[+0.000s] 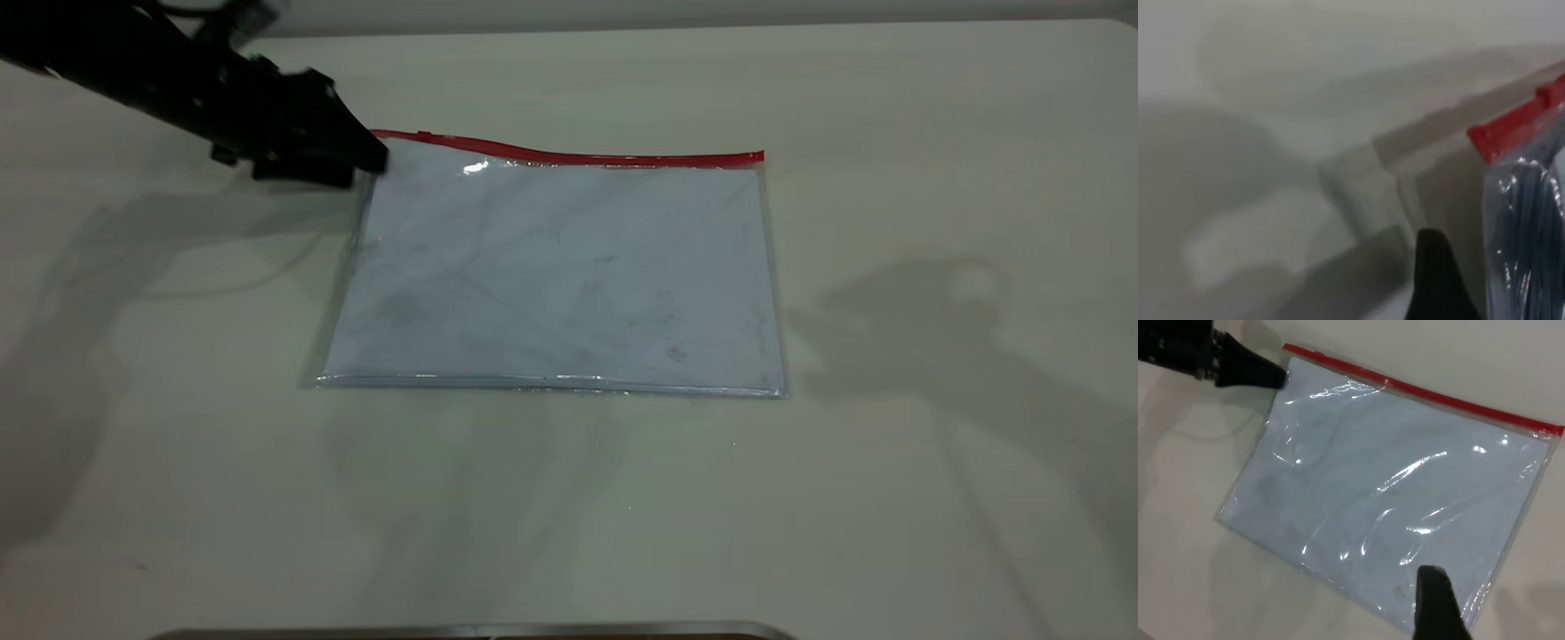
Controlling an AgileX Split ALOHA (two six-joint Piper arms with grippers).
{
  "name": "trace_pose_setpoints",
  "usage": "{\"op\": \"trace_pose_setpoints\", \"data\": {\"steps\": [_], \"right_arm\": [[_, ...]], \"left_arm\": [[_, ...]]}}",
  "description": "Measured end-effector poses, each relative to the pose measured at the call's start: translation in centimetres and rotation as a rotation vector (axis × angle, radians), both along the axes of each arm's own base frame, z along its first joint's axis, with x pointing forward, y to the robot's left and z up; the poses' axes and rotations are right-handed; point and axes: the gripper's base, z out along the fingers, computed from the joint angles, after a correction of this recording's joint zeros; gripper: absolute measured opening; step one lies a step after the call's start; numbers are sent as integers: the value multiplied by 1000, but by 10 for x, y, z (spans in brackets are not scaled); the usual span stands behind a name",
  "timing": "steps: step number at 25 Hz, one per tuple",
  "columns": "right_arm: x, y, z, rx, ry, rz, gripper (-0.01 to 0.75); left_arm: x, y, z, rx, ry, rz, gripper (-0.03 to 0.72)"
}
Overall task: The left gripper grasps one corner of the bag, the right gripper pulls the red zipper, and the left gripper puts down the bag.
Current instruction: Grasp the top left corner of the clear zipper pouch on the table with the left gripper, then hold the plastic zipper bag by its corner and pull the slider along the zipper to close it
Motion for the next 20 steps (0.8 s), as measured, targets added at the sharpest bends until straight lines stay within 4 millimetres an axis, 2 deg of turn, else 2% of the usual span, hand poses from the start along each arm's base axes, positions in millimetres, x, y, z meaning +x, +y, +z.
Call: {"op": "trace_pose_setpoints", "data": {"steps": [4,6,8,13,14,17,20], "right_arm": [[0,0,0,0,0,0,498],[0,0,0,1,0,-1,498],[0,0,-2,1,6,1,498],[4,4,-23,-18,64,76,498],[6,5,-28,-21,71,97,498],[19,10,-40,-11,63,152,498],[41,19,-50,40,34,206,498]], "left_arm": [[-2,-12,-5,-33,-2,-45,518],[-3,-17,-6,-32,-18,-77,491],[-3,-19,-6,-30,-25,-91,417],[-5,-20,-6,-35,-30,-110,84],[-5,-20,-5,-35,-42,-125,58],[-3,-22,6,-28,-115,-204,53],[-2,-25,25,-23,-230,-317,53]]}}
